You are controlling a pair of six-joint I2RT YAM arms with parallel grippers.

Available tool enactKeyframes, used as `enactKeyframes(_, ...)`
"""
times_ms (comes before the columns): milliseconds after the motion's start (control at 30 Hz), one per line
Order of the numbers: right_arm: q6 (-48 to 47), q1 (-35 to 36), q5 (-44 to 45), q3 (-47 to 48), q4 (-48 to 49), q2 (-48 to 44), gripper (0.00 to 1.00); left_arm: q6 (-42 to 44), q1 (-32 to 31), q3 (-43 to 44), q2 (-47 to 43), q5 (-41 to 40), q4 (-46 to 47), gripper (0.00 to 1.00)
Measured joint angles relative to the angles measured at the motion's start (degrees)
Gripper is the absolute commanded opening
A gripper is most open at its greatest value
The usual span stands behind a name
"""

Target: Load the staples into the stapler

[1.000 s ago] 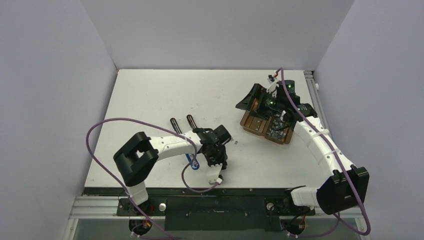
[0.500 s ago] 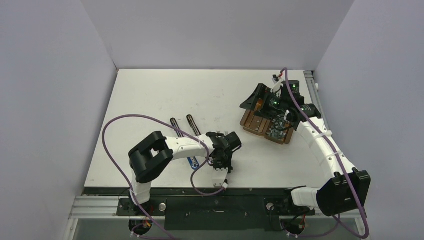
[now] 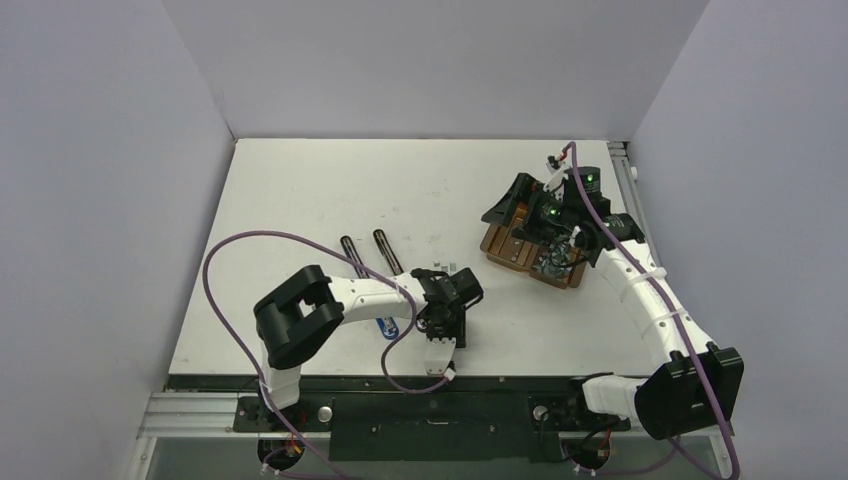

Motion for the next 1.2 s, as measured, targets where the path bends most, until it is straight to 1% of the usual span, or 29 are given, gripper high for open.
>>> enactKeyframes(33, -0.11, 0.00, 0.31, -0.24, -0.17, -0.15, 0.90, 0.02, 0.00, -0.35, -0.33, -0.20, 0.17, 0.37)
enactKeyframes(67, -0.20, 0.00, 0.59, -0.50, -0.39, -0.33, 0.91, 0.00, 0.00, -0.72, -0.70, -0.39, 0.31, 0.42)
enactKeyframes(167, -0.74, 0.00, 1.57, -0.92, -1.46, -0.48, 0.91, 0.02, 0.00, -1.36, -1.86, -0.68, 0.83, 0.43)
enactKeyframes(233, -1.36, 0.00, 2.71, -1.07, -2.71, -0.50, 0.92, 0.02, 0.07, -1.73, -3.26, -1.03, 1.36, 0.55)
enactKeyframes(267, -1.75, 0.02, 3.56, -1.09, -3.67, -0.59, 0.92, 0.02, 0.28, -1.86, -4.26, -1.18, 1.53, 0.67)
enactKeyframes(300, -2.25, 0.02, 4.39, -1.09, -4.55, -0.79, 0.92, 0.02, 0.50, -1.88, -5.42, -1.25, 1.55, 0.71)
enactKeyframes(367, -3.19, 0.63, 6.86, -1.09, -7.04, -1.77, 0.88, -0.87, 1.40, -1.88, -8.50, -1.42, 1.88, 0.72)
enactKeyframes(433, -3.85, 2.01, 10.21, -1.09, -9.33, -3.21, 0.85, -3.52, 3.39, -1.86, -12.20, -1.49, 2.34, 0.72)
enactKeyframes(467, -3.93, 3.54, 11.93, -1.09, -10.43, -4.02, 0.84, -5.70, 5.14, -1.84, -14.51, -1.51, 2.95, 0.73)
enactKeyframes(500, -4.00, 6.12, 14.16, -1.11, -11.72, -4.85, 0.84, -7.87, 6.82, -1.77, -16.52, -1.68, 3.61, 0.78)
enactKeyframes(600, -3.45, 13.99, 18.91, -2.67, -13.75, -6.23, 0.83, -16.06, 12.57, -1.53, -21.53, -1.68, 5.49, 0.84)
enactKeyframes(667, -2.51, 19.17, 21.97, -4.22, -14.99, -6.29, 0.82, -22.47, 16.70, -1.53, -24.59, -1.66, 7.02, 0.90)
enactKeyframes(700, -1.99, 22.34, 24.00, -5.14, -15.76, -5.77, 0.82, -25.73, 18.73, -1.57, -26.10, -1.64, 7.69, 0.99)
enactKeyframes(733, -1.46, 24.70, 25.31, -5.64, -16.26, -4.81, 0.81, -29.09, 20.61, -1.70, -27.54, -1.70, 8.57, 0.97)
enactKeyframes(800, -0.59, 28.02, 27.82, -5.95, -16.22, -1.79, 0.80, -36.70, 24.24, -2.21, -30.64, -2.19, 10.64, 0.96)
enactKeyframes(933, 1.51, 31.01, 32.22, -6.73, -10.67, 5.99, 0.72, -51.45, 28.79, -2.27, -33.81, -4.44, 12.33, 0.96)
enactKeyframes(1000, 2.16, 31.93, 34.03, -6.86, -7.78, 9.46, 0.69, -57.35, 30.18, -2.03, -33.99, -5.64, 11.98, 0.96)
enactKeyframes(1100, 2.86, 33.33, 36.74, -6.86, -3.26, 14.40, 0.59, -66.01, 33.59, -0.02, -32.98, -6.86, 8.79, 0.96)
enactKeyframes(1200, 3.26, 34.80, 38.86, -6.82, 0.46, 18.86, 0.42, -72.50, 36.15, 3.32, -31.50, -7.10, 5.01, 0.96)
